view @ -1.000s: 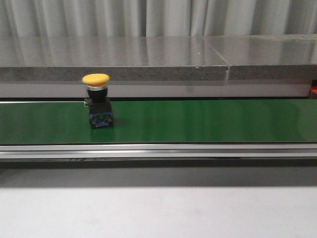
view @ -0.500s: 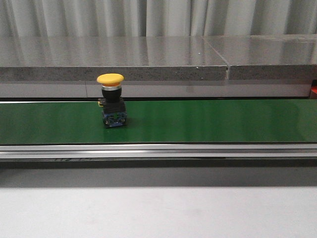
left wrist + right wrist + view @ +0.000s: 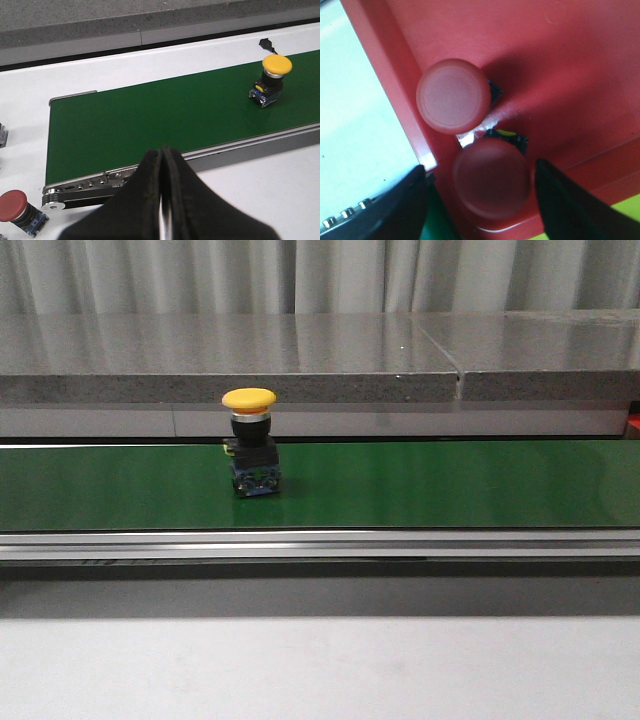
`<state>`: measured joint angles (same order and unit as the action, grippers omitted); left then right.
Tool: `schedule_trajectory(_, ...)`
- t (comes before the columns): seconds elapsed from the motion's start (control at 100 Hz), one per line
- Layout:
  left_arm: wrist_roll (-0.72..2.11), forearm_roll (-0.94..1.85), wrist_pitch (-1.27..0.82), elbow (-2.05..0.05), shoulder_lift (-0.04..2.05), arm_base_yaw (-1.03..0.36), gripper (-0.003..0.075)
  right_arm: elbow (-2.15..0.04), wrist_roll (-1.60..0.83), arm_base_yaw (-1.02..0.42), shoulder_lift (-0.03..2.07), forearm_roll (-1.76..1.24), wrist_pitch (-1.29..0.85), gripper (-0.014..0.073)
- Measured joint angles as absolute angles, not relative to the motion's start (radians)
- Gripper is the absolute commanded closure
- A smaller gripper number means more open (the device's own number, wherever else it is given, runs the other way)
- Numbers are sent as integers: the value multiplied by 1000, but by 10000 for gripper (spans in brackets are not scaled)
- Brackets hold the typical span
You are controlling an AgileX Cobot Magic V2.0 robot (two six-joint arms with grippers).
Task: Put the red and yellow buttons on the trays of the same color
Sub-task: 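Carry the red button into the red tray and release it, then move the right gripper back over the belt toward the yellow button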
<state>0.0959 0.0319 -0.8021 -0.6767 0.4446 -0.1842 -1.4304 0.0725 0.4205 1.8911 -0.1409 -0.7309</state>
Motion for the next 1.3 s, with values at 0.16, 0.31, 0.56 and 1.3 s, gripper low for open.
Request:
schedule_trajectory(0.16,96,32,-802,-677,445,-184,741,-1430,72,420,1891,-141,-731,71)
schedule_trajectory(0.31,96,32,-802,-677,445,-184,741,-1430,72,420,1871,-141,-731,71)
schedule_trajectory(0.56,94,32,-802,-677,445,-184,741,-1402,66,414,1707,-141,-705,71)
schedule_trajectory(1.3,94,32,-802,-677,445,-184,741,-1331,21,201,1332,-143,-903,72)
